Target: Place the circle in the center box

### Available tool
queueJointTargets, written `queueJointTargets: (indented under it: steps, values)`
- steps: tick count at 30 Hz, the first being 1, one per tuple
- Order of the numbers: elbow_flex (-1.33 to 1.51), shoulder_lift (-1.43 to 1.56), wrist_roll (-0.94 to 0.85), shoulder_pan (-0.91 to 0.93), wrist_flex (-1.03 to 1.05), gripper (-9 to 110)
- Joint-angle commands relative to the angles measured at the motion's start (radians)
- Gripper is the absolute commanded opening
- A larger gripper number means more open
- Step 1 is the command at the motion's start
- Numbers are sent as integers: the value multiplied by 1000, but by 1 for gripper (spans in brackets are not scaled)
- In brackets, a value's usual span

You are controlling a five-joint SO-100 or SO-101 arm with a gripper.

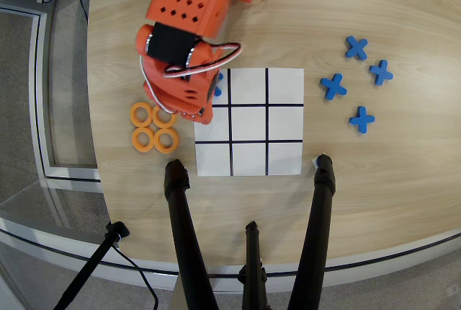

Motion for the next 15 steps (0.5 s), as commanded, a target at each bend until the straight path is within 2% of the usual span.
queueJointTargets:
  steps: [1, 15]
  values:
    - [-44, -44, -17, 25, -57, 20]
    - [-84, -253, -67, 100, -216, 20]
